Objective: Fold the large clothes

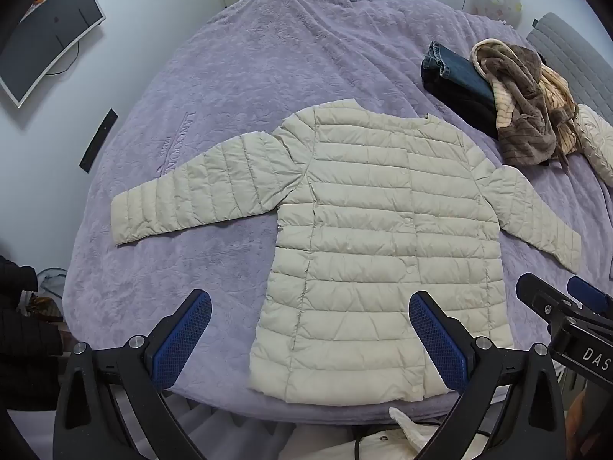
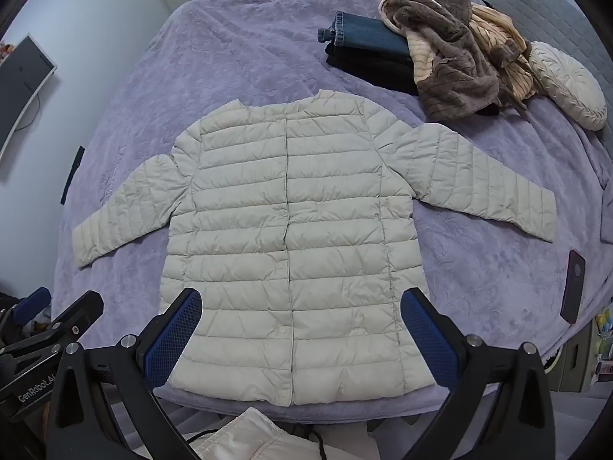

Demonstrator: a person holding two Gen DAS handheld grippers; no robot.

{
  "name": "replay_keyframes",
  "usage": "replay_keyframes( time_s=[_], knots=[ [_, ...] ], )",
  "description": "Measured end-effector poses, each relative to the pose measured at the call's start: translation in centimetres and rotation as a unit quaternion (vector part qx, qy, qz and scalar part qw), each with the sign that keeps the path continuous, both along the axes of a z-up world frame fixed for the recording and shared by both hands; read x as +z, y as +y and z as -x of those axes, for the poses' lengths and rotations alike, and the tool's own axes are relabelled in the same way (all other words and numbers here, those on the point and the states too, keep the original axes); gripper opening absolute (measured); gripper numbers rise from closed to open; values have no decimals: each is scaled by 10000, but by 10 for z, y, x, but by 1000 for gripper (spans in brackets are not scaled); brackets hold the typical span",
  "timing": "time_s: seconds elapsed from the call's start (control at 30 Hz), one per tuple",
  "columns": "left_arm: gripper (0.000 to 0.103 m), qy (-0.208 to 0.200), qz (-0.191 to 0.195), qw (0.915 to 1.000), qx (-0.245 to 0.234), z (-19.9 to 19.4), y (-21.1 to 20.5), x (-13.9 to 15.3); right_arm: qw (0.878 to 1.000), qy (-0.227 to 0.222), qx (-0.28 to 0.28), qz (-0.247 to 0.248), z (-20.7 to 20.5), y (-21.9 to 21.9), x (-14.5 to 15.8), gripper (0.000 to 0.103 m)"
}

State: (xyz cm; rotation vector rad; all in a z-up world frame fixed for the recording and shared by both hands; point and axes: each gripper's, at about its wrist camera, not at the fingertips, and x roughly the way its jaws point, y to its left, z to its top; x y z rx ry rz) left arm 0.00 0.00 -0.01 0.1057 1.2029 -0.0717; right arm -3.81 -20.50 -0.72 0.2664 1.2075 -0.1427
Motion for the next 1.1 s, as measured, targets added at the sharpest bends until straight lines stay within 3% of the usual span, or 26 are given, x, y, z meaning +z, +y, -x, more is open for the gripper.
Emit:
replay_keyframes(
  time_s=[1.1],
  knots=[
    [103, 22, 13, 10000, -1, 0, 0, 0, 10000, 54, -22, -33, -2, 0, -4, 103]
  ],
)
